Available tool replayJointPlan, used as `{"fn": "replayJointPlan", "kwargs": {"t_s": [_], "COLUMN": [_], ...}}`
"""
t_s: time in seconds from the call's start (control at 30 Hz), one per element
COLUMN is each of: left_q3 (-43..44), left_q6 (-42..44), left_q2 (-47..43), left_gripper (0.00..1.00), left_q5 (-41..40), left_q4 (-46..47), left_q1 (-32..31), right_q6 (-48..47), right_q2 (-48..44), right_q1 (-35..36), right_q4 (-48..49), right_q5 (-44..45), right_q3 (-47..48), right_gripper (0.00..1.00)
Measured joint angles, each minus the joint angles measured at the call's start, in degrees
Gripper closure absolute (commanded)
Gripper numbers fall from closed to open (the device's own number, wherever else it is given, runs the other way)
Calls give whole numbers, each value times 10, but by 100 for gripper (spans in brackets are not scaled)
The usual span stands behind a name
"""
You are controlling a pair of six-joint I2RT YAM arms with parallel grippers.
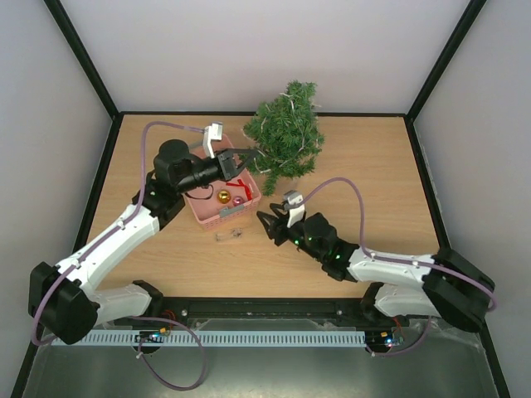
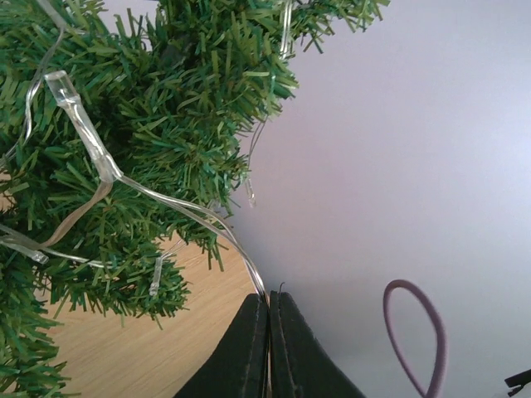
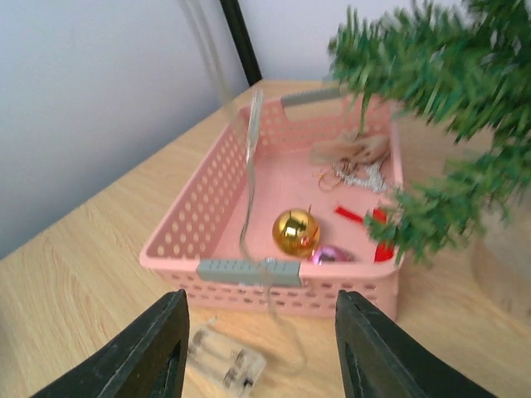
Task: Decorate the small christmas tree
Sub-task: Wrap the decoration item around the Christmas tree.
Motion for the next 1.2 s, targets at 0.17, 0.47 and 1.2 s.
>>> {"fn": "replayJointPlan", "kwargs": {"t_s": [0.17,0.47,1.2], "left_q3": [-9,-11,-11], "left_q6": [-3,-12,-17], "left_q2": [0,0,-5], "left_gripper": [98,98,98], "left_q5": [-5,-11,-22], "left_q4": [3,11,12], "left_q1": [-2,-12,-18], "right_q6": [-4,1,-25], "right_q2": [85,281,420], "right_q1": [19,28,29], "right_q4": [102,261,416], "right_q5": [10,28,55], "right_q3": [-32,-22,9], "right_gripper": [51,51,95]}}
